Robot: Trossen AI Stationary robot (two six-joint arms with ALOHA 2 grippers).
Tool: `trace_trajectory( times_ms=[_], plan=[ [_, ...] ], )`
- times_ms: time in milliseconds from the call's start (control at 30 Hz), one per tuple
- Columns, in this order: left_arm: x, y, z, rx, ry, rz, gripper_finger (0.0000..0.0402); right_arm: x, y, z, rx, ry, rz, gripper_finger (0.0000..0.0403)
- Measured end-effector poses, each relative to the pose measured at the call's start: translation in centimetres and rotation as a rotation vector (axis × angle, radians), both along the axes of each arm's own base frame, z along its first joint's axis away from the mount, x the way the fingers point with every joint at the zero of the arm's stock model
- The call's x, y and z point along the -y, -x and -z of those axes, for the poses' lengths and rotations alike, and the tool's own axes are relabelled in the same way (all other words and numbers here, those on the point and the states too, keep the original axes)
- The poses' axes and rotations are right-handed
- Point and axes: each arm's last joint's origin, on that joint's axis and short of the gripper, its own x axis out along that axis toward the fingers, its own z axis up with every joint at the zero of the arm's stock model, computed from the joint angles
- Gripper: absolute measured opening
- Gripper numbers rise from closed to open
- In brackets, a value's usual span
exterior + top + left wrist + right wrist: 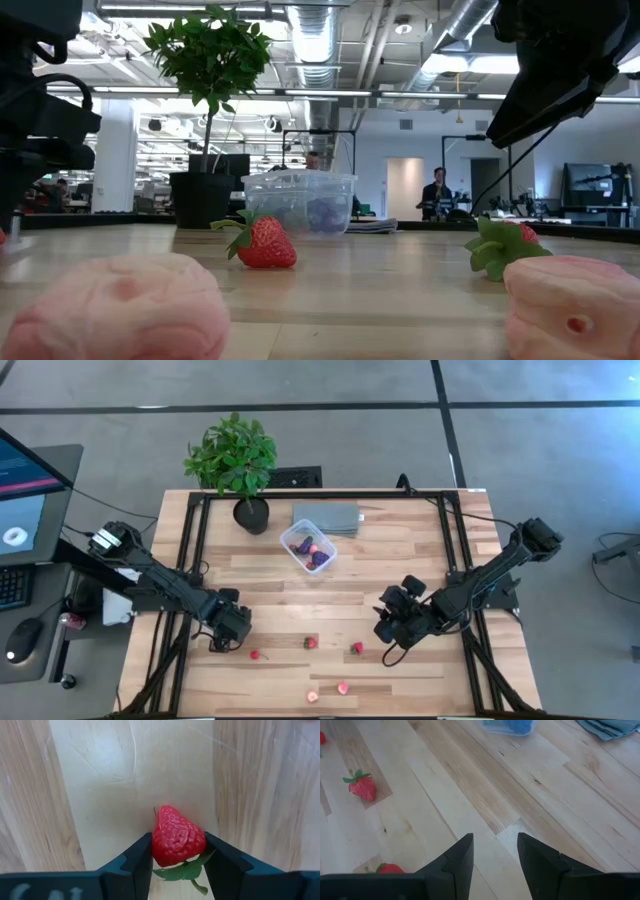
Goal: Pick and placing Produce into tupperware
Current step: Put the red strawberry into the transparent bin
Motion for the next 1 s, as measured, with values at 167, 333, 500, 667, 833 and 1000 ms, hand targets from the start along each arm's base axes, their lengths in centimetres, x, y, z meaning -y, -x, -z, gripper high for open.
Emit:
trace_trajectory(
  times_ms=[167, 333, 500, 667, 833, 1000],
  plan=[
    [-0.1, -0.1, 0.0, 0.004, 0.007, -0.016, 0.0146, 0.0, 0.0, 0.0, 0.0, 0.0, 0.0, 0.0175],
    [-0.2, -0.8, -0.8, 0.05, 0.024, -0.029, 0.0146, 0.0, 0.0, 0.0, -0.001, 0.001, -0.001, 0.0175],
    [-0.8, -1.9, -2.3, 0.149, -0.012, -0.054, 0.0145, 0.0, 0.0, 0.0, -0.001, 0.001, -0.002, 0.0175],
    [-2.0, -3.1, -4.9, 0.301, -0.064, -0.103, 0.0145, 0.0, 0.0, 0.0, -0.001, 0.0, -0.002, 0.0175],
    [-3.7, -3.9, -8.0, 0.484, -0.126, -0.169, 0.0146, 0.0, 0.0, 0.0, 0.002, -0.002, -0.002, 0.0175],
    [-5.8, -4.7, -10.3, 0.664, -0.146, -0.23, 0.0146, -0.1, -0.1, -0.1, 0.01, -0.007, -0.002, 0.0175]
  ],
)
